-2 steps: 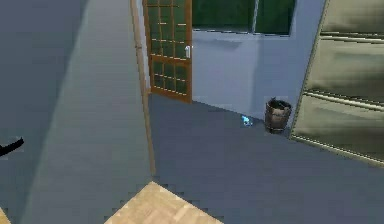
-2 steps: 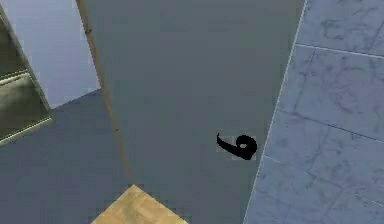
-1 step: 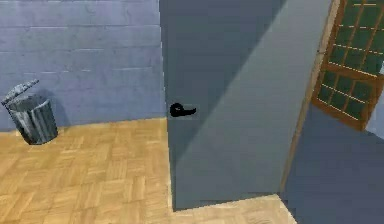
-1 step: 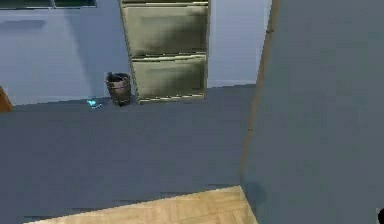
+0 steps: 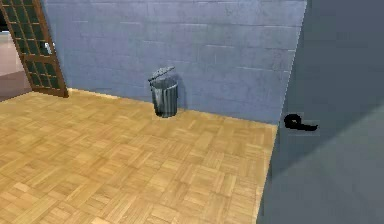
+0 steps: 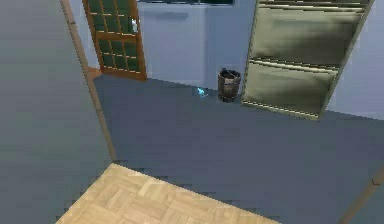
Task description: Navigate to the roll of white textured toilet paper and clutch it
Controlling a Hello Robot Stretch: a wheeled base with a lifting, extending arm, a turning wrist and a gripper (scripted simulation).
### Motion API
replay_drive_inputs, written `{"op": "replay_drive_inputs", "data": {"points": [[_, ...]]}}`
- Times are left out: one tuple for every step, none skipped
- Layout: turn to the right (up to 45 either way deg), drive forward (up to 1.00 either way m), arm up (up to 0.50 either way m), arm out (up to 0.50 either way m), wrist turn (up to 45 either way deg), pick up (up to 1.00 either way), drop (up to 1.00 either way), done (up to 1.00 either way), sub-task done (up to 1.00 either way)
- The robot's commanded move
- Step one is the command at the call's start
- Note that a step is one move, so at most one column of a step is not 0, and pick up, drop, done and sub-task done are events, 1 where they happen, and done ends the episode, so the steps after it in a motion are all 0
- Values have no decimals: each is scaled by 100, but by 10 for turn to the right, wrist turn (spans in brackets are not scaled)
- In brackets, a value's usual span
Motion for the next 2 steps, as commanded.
{"op": "replay_drive_inputs", "data": {"points": [[0, 60, 0, 0, 0, 0, 0, 0, 0], [0, 90, 0, 0, 0, 0, 0, 0, 0]]}}
